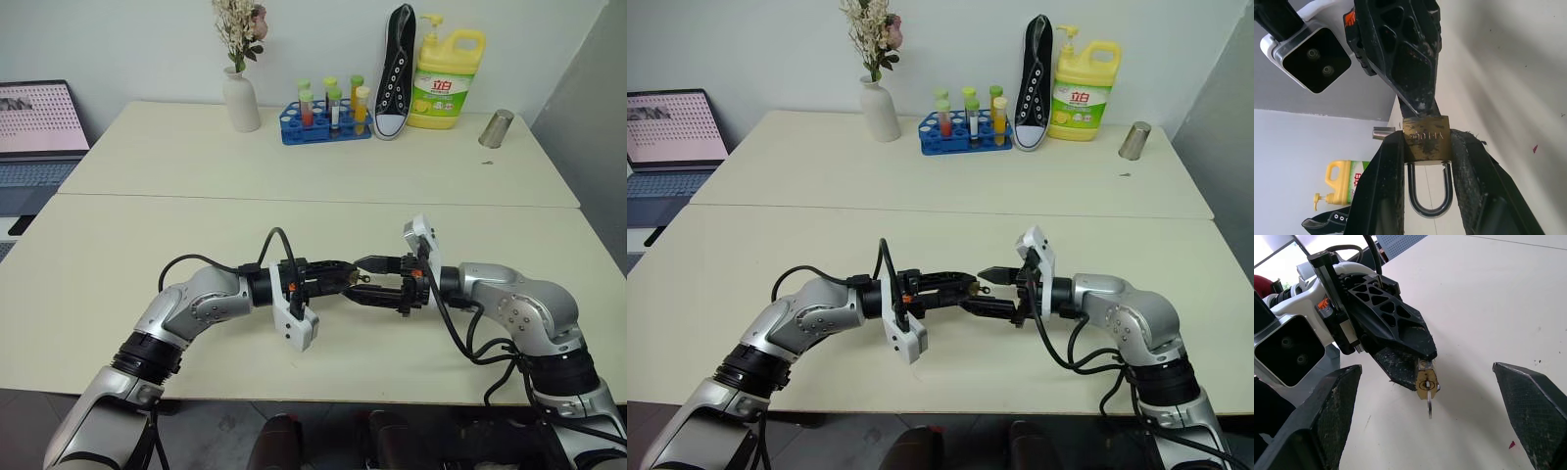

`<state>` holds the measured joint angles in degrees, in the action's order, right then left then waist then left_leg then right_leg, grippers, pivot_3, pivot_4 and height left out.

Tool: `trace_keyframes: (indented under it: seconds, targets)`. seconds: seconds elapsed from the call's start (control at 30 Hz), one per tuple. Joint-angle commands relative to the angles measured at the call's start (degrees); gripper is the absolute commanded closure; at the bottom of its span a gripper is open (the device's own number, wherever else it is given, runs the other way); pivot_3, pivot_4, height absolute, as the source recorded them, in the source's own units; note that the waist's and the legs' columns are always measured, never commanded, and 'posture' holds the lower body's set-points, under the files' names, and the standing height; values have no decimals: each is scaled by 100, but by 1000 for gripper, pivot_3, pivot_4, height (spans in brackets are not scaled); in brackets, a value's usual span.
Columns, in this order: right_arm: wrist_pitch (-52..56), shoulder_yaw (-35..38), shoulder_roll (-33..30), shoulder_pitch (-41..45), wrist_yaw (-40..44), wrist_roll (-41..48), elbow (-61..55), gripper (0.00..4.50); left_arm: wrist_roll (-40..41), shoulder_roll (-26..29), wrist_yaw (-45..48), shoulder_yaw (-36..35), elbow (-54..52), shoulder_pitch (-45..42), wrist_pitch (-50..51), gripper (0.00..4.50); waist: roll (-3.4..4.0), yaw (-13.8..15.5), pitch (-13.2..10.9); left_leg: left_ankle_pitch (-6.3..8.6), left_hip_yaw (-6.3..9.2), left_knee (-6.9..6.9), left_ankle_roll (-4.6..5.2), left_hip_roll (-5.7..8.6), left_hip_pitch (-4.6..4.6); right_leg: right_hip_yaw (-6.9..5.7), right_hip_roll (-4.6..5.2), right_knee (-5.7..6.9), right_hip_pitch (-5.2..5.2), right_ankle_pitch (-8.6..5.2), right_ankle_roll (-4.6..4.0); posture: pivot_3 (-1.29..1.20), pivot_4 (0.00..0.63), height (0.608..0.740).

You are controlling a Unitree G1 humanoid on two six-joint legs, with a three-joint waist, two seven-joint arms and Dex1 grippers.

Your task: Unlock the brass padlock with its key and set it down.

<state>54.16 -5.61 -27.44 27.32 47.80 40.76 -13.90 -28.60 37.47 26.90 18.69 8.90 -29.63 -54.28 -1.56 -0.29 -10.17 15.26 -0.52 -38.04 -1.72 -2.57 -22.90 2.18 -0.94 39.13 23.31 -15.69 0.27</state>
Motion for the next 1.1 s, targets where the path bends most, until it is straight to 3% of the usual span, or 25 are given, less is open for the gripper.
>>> trace_keyframes:
  seconds: [0.03,0.37,0.67,0.87,0.9,1.1]
  targets:
    - [40,139,70,124,-46,149,-67,948,78,0,-71,-62,-119,-87,-57,3535,0,0,0,0,0,0,0,0,0,0,0,0,0,0,0,0,150,740]
    - [97,126,59,118,-6,231,-119,4364,92,-1,-61,-57,-140,-64,-48,3535,0,0,0,0,0,0,0,0,0,0,0,0,0,0,0,0,150,740]
    - [20,68,35,122,137,215,-141,4350,225,5,-2,-42,-116,-14,-4,3535,0,0,0,0,0,0,0,0,0,0,0,0,0,0,0,0,150,740]
    - [-5,62,36,238,225,201,-46,4350,885,-30,309,18,-294,20,195,3535,0,-1,0,0,0,0,0,0,0,0,0,0,0,0,0,0,150,740]
    - [-18,57,38,252,236,186,-25,4350,1008,-15,373,23,-323,23,221,2792,0,-1,0,0,0,0,0,0,0,0,0,0,0,0,0,0,150,740]
    - [-183,57,-10,321,281,10,148,4350,2007,257,863,-31,-993,371,631,987,1,-6,0,0,1,0,0,0,0,0,0,0,0,0,0,0,150,740]
